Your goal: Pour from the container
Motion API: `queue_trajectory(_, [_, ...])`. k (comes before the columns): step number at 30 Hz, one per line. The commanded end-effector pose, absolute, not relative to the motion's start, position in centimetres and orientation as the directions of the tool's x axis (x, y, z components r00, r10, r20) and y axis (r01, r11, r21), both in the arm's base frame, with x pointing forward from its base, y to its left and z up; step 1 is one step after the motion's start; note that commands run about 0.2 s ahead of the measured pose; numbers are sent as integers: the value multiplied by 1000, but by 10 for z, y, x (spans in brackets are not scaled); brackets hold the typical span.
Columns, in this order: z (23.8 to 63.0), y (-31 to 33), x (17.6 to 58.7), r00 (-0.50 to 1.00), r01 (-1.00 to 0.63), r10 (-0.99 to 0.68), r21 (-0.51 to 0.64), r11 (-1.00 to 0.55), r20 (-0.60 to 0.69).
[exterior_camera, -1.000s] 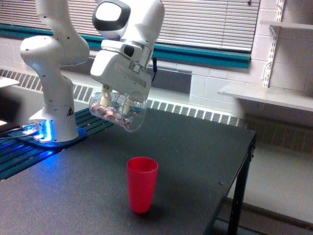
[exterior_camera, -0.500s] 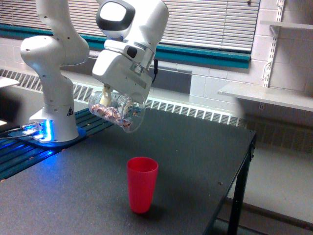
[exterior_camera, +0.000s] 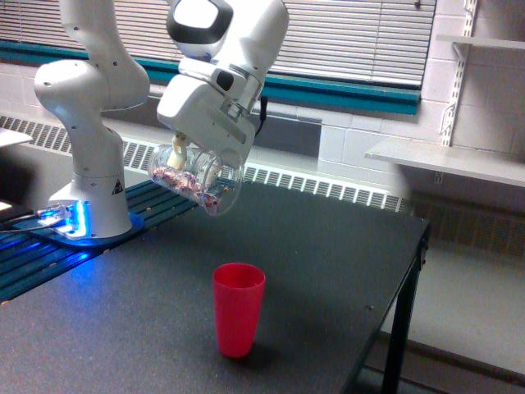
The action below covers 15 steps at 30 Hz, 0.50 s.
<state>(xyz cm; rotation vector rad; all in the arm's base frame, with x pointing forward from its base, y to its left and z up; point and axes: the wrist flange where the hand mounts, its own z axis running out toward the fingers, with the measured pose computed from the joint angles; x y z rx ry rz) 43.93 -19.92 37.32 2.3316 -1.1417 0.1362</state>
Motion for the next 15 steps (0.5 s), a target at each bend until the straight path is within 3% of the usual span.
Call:
queue_trajectory(1, [383,-194,443,642,-755,-691,432,-493,332])
queue_trajectory(15, [382,-191,435,642,-751,-693,454,-480,328])
